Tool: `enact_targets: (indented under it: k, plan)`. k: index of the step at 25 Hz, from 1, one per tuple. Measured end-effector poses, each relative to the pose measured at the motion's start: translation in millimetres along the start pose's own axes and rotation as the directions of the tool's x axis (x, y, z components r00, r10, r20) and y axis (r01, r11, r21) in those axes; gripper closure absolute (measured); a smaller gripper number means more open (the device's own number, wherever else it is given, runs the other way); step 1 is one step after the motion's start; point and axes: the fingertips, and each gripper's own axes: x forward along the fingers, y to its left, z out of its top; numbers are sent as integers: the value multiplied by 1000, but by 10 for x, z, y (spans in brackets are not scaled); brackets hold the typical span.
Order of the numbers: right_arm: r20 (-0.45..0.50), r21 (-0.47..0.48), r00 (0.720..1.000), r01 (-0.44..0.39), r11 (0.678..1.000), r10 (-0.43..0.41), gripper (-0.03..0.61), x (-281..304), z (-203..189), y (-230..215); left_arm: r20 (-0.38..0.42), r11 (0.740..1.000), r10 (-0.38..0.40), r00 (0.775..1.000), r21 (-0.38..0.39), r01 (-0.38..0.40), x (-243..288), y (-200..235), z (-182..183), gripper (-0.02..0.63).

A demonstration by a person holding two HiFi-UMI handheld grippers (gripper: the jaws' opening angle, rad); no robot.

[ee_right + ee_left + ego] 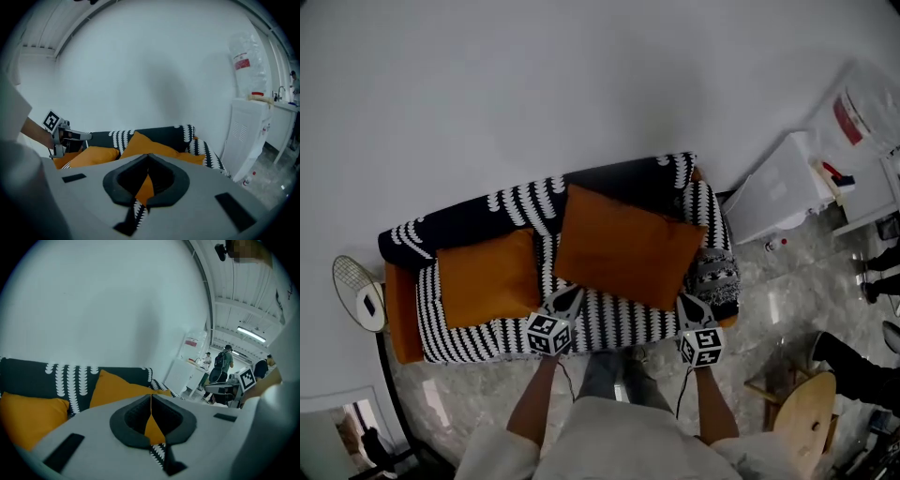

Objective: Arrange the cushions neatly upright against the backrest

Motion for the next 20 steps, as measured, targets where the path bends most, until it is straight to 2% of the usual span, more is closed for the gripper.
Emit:
enact_targets:
  k: [7, 11, 20]
  plan:
    - [-98, 83, 994, 61, 995, -53, 549, 408, -496, -218, -89, 1000, 5, 996, -16, -7, 420, 608, -224, 581]
    - [-158, 127, 984, 101, 987, -80, 549, 483, -818, -267, -150, 999, 2, 989, -38, -8, 540, 830, -469, 581]
    - [-199, 206, 969, 190, 960, -149, 549, 797, -1252, -524, -222, 999, -20, 975, -46, 10, 947, 1174, -799, 580]
